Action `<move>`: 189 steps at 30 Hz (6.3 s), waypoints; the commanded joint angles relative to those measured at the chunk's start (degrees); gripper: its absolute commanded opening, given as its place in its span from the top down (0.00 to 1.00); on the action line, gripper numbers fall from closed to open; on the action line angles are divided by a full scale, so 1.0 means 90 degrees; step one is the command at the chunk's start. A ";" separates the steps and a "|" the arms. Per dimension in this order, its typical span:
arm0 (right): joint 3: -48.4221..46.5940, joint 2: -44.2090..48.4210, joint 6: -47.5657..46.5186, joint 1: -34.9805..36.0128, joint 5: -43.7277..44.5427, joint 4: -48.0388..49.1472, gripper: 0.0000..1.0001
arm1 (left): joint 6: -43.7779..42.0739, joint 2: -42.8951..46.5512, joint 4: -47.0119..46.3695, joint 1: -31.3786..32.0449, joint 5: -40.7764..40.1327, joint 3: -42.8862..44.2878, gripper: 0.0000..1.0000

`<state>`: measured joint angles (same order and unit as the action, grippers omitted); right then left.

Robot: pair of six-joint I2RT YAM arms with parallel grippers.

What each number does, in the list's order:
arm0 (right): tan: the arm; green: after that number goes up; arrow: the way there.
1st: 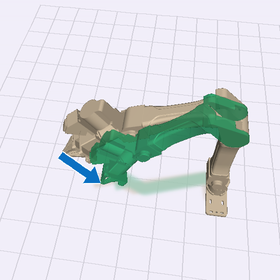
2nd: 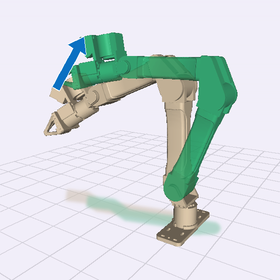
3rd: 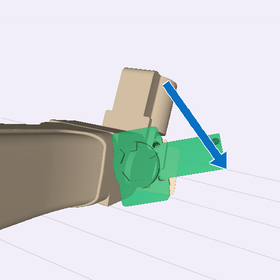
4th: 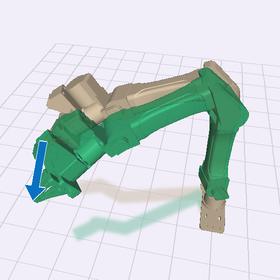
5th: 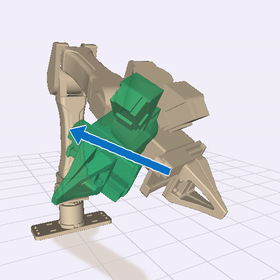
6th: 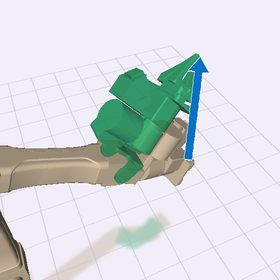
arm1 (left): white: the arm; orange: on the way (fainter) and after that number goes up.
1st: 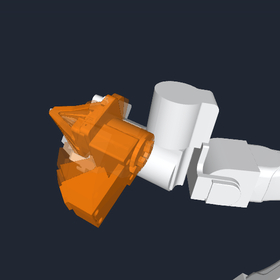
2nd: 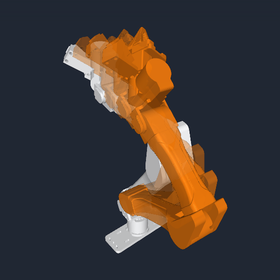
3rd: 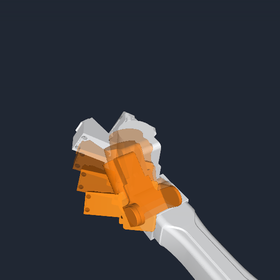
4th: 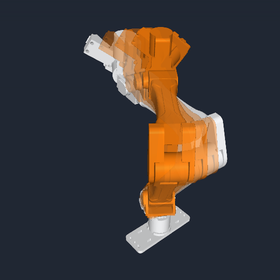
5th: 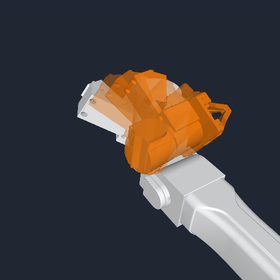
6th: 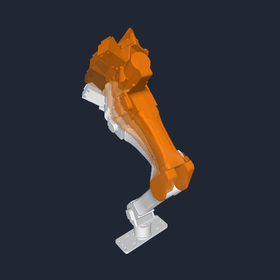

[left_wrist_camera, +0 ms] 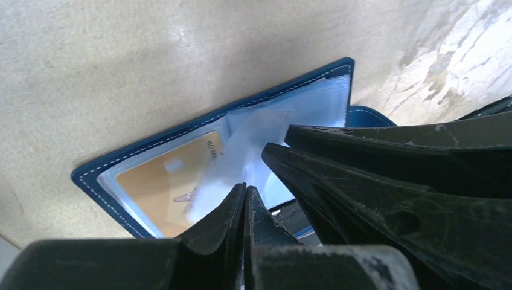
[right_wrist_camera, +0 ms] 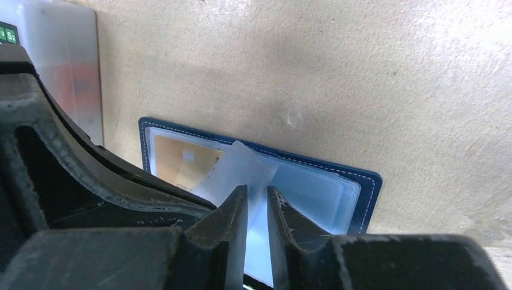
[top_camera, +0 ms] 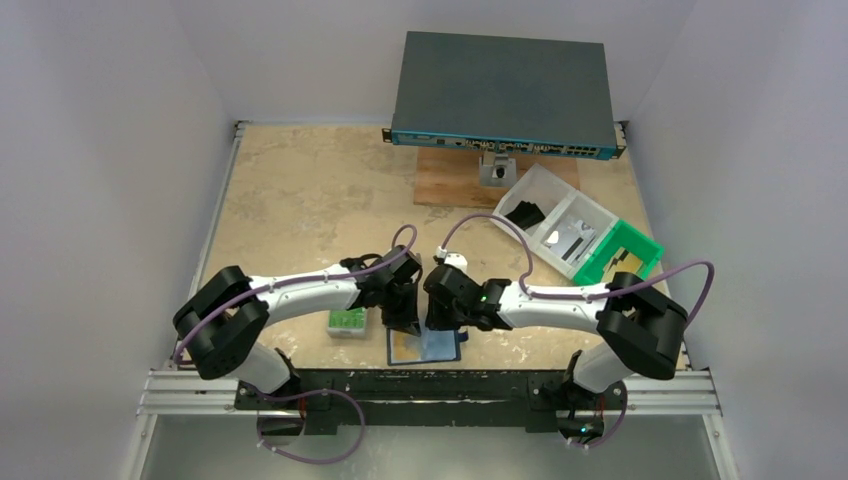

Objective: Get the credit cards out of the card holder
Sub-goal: Remove the credit card from the card holder.

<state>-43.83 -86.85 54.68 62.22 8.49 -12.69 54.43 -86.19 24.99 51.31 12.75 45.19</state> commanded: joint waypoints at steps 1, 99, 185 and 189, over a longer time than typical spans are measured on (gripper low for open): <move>0.0186 0.0249 0.0137 0.0019 0.0101 0.0128 0.87 | 0.0016 -0.0024 0.0036 0.0091 0.0095 0.0282 1.00; 0.0359 0.0530 0.0554 0.0240 -0.1206 0.1370 0.55 | -0.0168 0.1111 0.0781 -0.0047 -0.0675 -0.0535 1.00; 0.3023 0.1068 0.1001 -0.0776 -0.2428 0.4444 0.69 | 0.0442 -0.0566 0.0293 0.0295 -0.0706 -0.0490 1.00; 0.3014 0.0739 0.1068 -0.0785 -0.2443 0.4468 0.71 | 0.0417 -0.0560 0.0313 0.0295 -0.0719 -0.0471 1.00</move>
<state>-16.43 -78.00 63.75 55.37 -13.08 26.98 58.98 -87.85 27.75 53.65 12.64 42.68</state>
